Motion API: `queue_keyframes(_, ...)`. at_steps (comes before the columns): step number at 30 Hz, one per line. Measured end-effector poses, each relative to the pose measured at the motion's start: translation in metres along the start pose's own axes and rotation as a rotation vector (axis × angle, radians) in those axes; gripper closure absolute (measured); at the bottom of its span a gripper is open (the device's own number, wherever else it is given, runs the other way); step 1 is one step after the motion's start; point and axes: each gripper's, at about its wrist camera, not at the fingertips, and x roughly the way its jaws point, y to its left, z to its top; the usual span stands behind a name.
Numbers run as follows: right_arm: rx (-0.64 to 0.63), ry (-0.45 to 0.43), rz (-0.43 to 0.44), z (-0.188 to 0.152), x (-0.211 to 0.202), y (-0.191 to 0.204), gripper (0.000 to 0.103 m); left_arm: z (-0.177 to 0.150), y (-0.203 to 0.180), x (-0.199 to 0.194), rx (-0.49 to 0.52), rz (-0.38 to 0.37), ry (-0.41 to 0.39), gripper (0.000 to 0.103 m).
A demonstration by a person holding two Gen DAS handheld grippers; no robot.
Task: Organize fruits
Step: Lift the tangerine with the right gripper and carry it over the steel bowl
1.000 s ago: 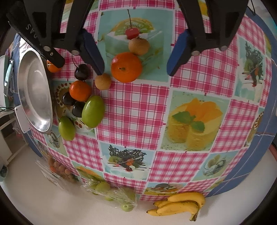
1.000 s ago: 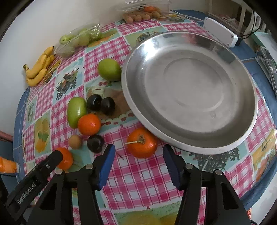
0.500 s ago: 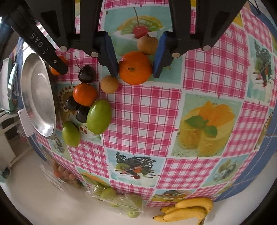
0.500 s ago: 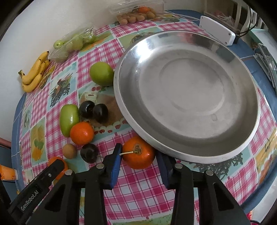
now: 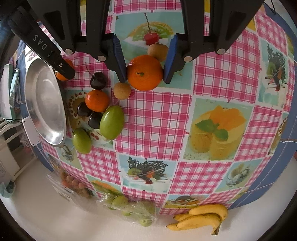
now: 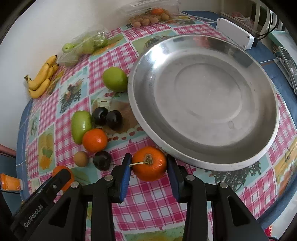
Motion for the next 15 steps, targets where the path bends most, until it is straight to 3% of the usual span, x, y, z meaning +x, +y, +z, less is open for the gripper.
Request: queue_keyframes(15,-0.060,-0.076,0.050,-0.006,-0.040,0.015,0.064,-0.004,-0.015,-0.031,0.006,-0.012,-0.067,0.060)
